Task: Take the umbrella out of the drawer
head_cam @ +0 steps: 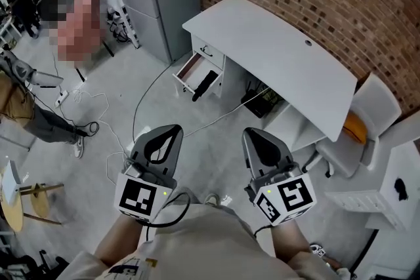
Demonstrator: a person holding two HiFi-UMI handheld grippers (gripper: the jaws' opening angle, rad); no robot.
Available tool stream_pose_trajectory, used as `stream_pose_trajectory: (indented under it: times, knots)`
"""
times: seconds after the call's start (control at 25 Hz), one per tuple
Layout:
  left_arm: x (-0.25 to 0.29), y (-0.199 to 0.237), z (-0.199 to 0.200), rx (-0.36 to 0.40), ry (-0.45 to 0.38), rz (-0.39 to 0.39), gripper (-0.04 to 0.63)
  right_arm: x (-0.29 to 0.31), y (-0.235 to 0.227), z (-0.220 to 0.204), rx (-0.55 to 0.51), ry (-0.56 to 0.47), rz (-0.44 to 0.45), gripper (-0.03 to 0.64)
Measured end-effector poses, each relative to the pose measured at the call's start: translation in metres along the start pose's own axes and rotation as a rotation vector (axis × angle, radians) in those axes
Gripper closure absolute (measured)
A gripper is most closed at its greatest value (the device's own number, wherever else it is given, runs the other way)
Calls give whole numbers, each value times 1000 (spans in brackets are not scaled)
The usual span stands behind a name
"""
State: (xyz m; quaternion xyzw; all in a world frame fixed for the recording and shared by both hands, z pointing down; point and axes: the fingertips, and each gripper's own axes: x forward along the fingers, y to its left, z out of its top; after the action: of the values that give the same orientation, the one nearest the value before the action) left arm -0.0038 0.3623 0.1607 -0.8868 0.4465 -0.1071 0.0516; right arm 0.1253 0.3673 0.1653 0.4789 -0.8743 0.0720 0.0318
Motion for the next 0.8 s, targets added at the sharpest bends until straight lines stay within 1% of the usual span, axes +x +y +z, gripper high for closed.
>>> stream_pose_trajectory:
  times: [0.2,0.4,0.56,0.76,0.8]
  knots:
    - [10,-11,-3,8,1,-8,588,3,-11,-4,-36,4,15,609]
    - [23,-8,-12,18,-3,-13,588,13,-21,-8,-43,1,2,609]
    - [38,5,-22,-2,10,-12,588,25,-35,-16,-27,11,-25,609]
    - [57,36,-29,19,16,-8,588,54,-46,-18,-13,23,-39,609]
    - [63,40,-31,10,19,-11,588,60,-48,-18,-14,30,-41,609]
